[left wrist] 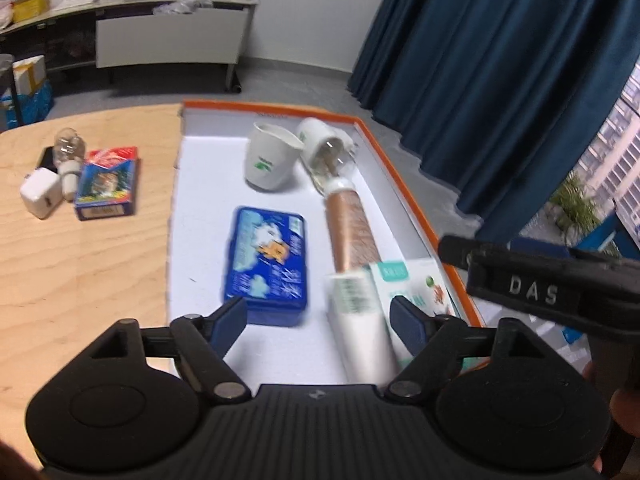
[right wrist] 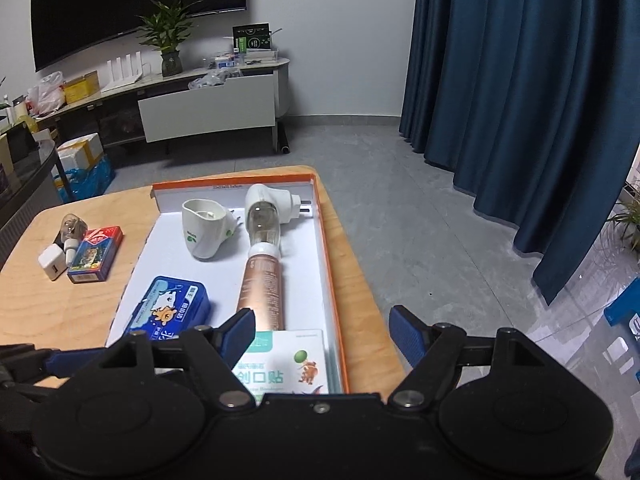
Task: Organize rigid objects
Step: 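Lower and release the charger box with the left tool while the right tool releases the bandage box, then grasp the white charger cube with the left tool while the right tool reaches the red card pack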
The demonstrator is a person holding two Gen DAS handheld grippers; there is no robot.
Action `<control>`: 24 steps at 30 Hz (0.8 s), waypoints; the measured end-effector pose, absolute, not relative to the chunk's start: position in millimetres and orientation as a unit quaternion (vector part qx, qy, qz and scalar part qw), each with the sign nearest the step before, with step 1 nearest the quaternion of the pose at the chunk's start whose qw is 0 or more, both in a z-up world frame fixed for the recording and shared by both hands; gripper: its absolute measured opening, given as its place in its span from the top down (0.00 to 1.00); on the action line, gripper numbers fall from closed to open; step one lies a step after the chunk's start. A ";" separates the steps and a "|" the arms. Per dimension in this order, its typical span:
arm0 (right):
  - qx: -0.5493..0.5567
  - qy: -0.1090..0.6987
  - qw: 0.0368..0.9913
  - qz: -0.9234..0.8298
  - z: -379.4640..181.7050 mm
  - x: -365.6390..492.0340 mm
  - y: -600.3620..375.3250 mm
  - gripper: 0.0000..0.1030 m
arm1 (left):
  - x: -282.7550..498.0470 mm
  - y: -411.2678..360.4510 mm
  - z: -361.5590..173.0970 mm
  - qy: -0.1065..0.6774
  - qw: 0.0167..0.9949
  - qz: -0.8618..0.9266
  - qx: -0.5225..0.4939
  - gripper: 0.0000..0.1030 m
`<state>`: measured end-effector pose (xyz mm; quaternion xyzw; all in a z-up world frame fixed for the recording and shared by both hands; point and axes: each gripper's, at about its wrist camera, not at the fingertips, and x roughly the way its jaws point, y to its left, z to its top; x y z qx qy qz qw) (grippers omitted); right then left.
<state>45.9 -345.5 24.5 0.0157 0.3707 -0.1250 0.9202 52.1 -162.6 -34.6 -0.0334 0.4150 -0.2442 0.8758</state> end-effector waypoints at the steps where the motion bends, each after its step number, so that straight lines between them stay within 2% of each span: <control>1: 0.016 0.371 0.921 -0.123 24.8 46.9 -343.2 0.15 | 53.6 -158.4 -33.1 0.412 0.879 -0.237 -0.034 0.19; 24: -0.008 0.384 0.923 0.029 16.5 104.9 -217.5 0.14 | 95.3 -14.0 -23.0 0.401 0.913 -0.055 -0.053 0.19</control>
